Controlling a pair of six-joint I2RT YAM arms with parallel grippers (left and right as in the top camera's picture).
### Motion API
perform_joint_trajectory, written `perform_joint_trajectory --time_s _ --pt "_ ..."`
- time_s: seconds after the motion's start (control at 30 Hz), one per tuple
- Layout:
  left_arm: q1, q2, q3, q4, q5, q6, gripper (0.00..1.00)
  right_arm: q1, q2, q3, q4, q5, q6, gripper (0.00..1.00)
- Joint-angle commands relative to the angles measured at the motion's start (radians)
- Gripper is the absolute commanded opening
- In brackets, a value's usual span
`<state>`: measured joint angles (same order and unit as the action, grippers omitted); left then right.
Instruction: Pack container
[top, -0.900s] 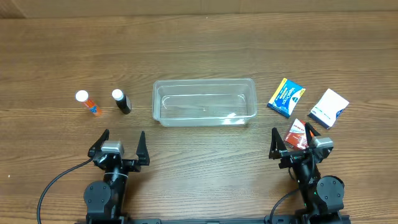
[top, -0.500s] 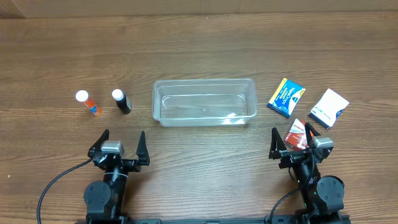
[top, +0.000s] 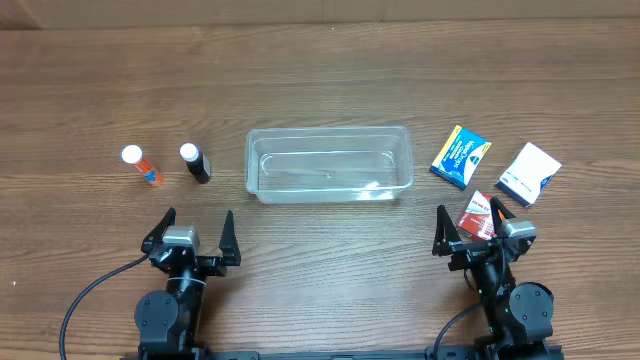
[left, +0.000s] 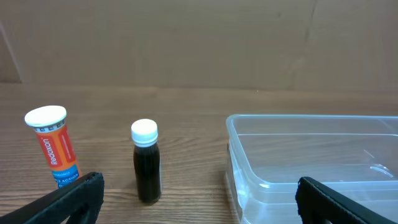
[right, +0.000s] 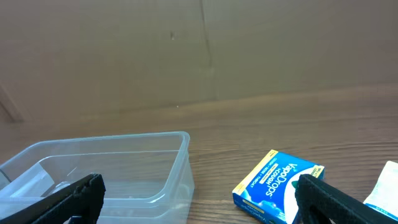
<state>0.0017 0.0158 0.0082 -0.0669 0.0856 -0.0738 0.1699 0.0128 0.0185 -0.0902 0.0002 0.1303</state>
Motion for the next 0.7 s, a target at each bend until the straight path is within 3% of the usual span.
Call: perform_joint_trajectory --time_s 0.0,0.27,0.4,0.53,0.67 --pt "0.004 -0.011 -0.003 -0.003 -0.011 0.018 1.0 -0.007 -0.008 -0.01 0.006 -0.002 -0.001 1.0" --pt "0.004 -0.011 -0.003 0.015 -0.005 0.013 1.0 -0.007 -0.008 -0.01 0.006 -0.003 0.027 1.0" --pt "0.004 -0.01 0.029 -0.059 0.032 -0.079 1.0 -0.007 0.003 0.026 -0.039 -0.04 0.084 1.0" --pt "0.004 0.055 0.264 -0.282 0.043 -0.084 1.0 -0.007 0.129 0.238 -0.232 -0.04 0.084 1.0" --pt "0.004 0.37 0.613 -0.538 0.037 -0.083 1.0 -0.007 0.453 0.582 -0.56 -0.098 0.084 1.0"
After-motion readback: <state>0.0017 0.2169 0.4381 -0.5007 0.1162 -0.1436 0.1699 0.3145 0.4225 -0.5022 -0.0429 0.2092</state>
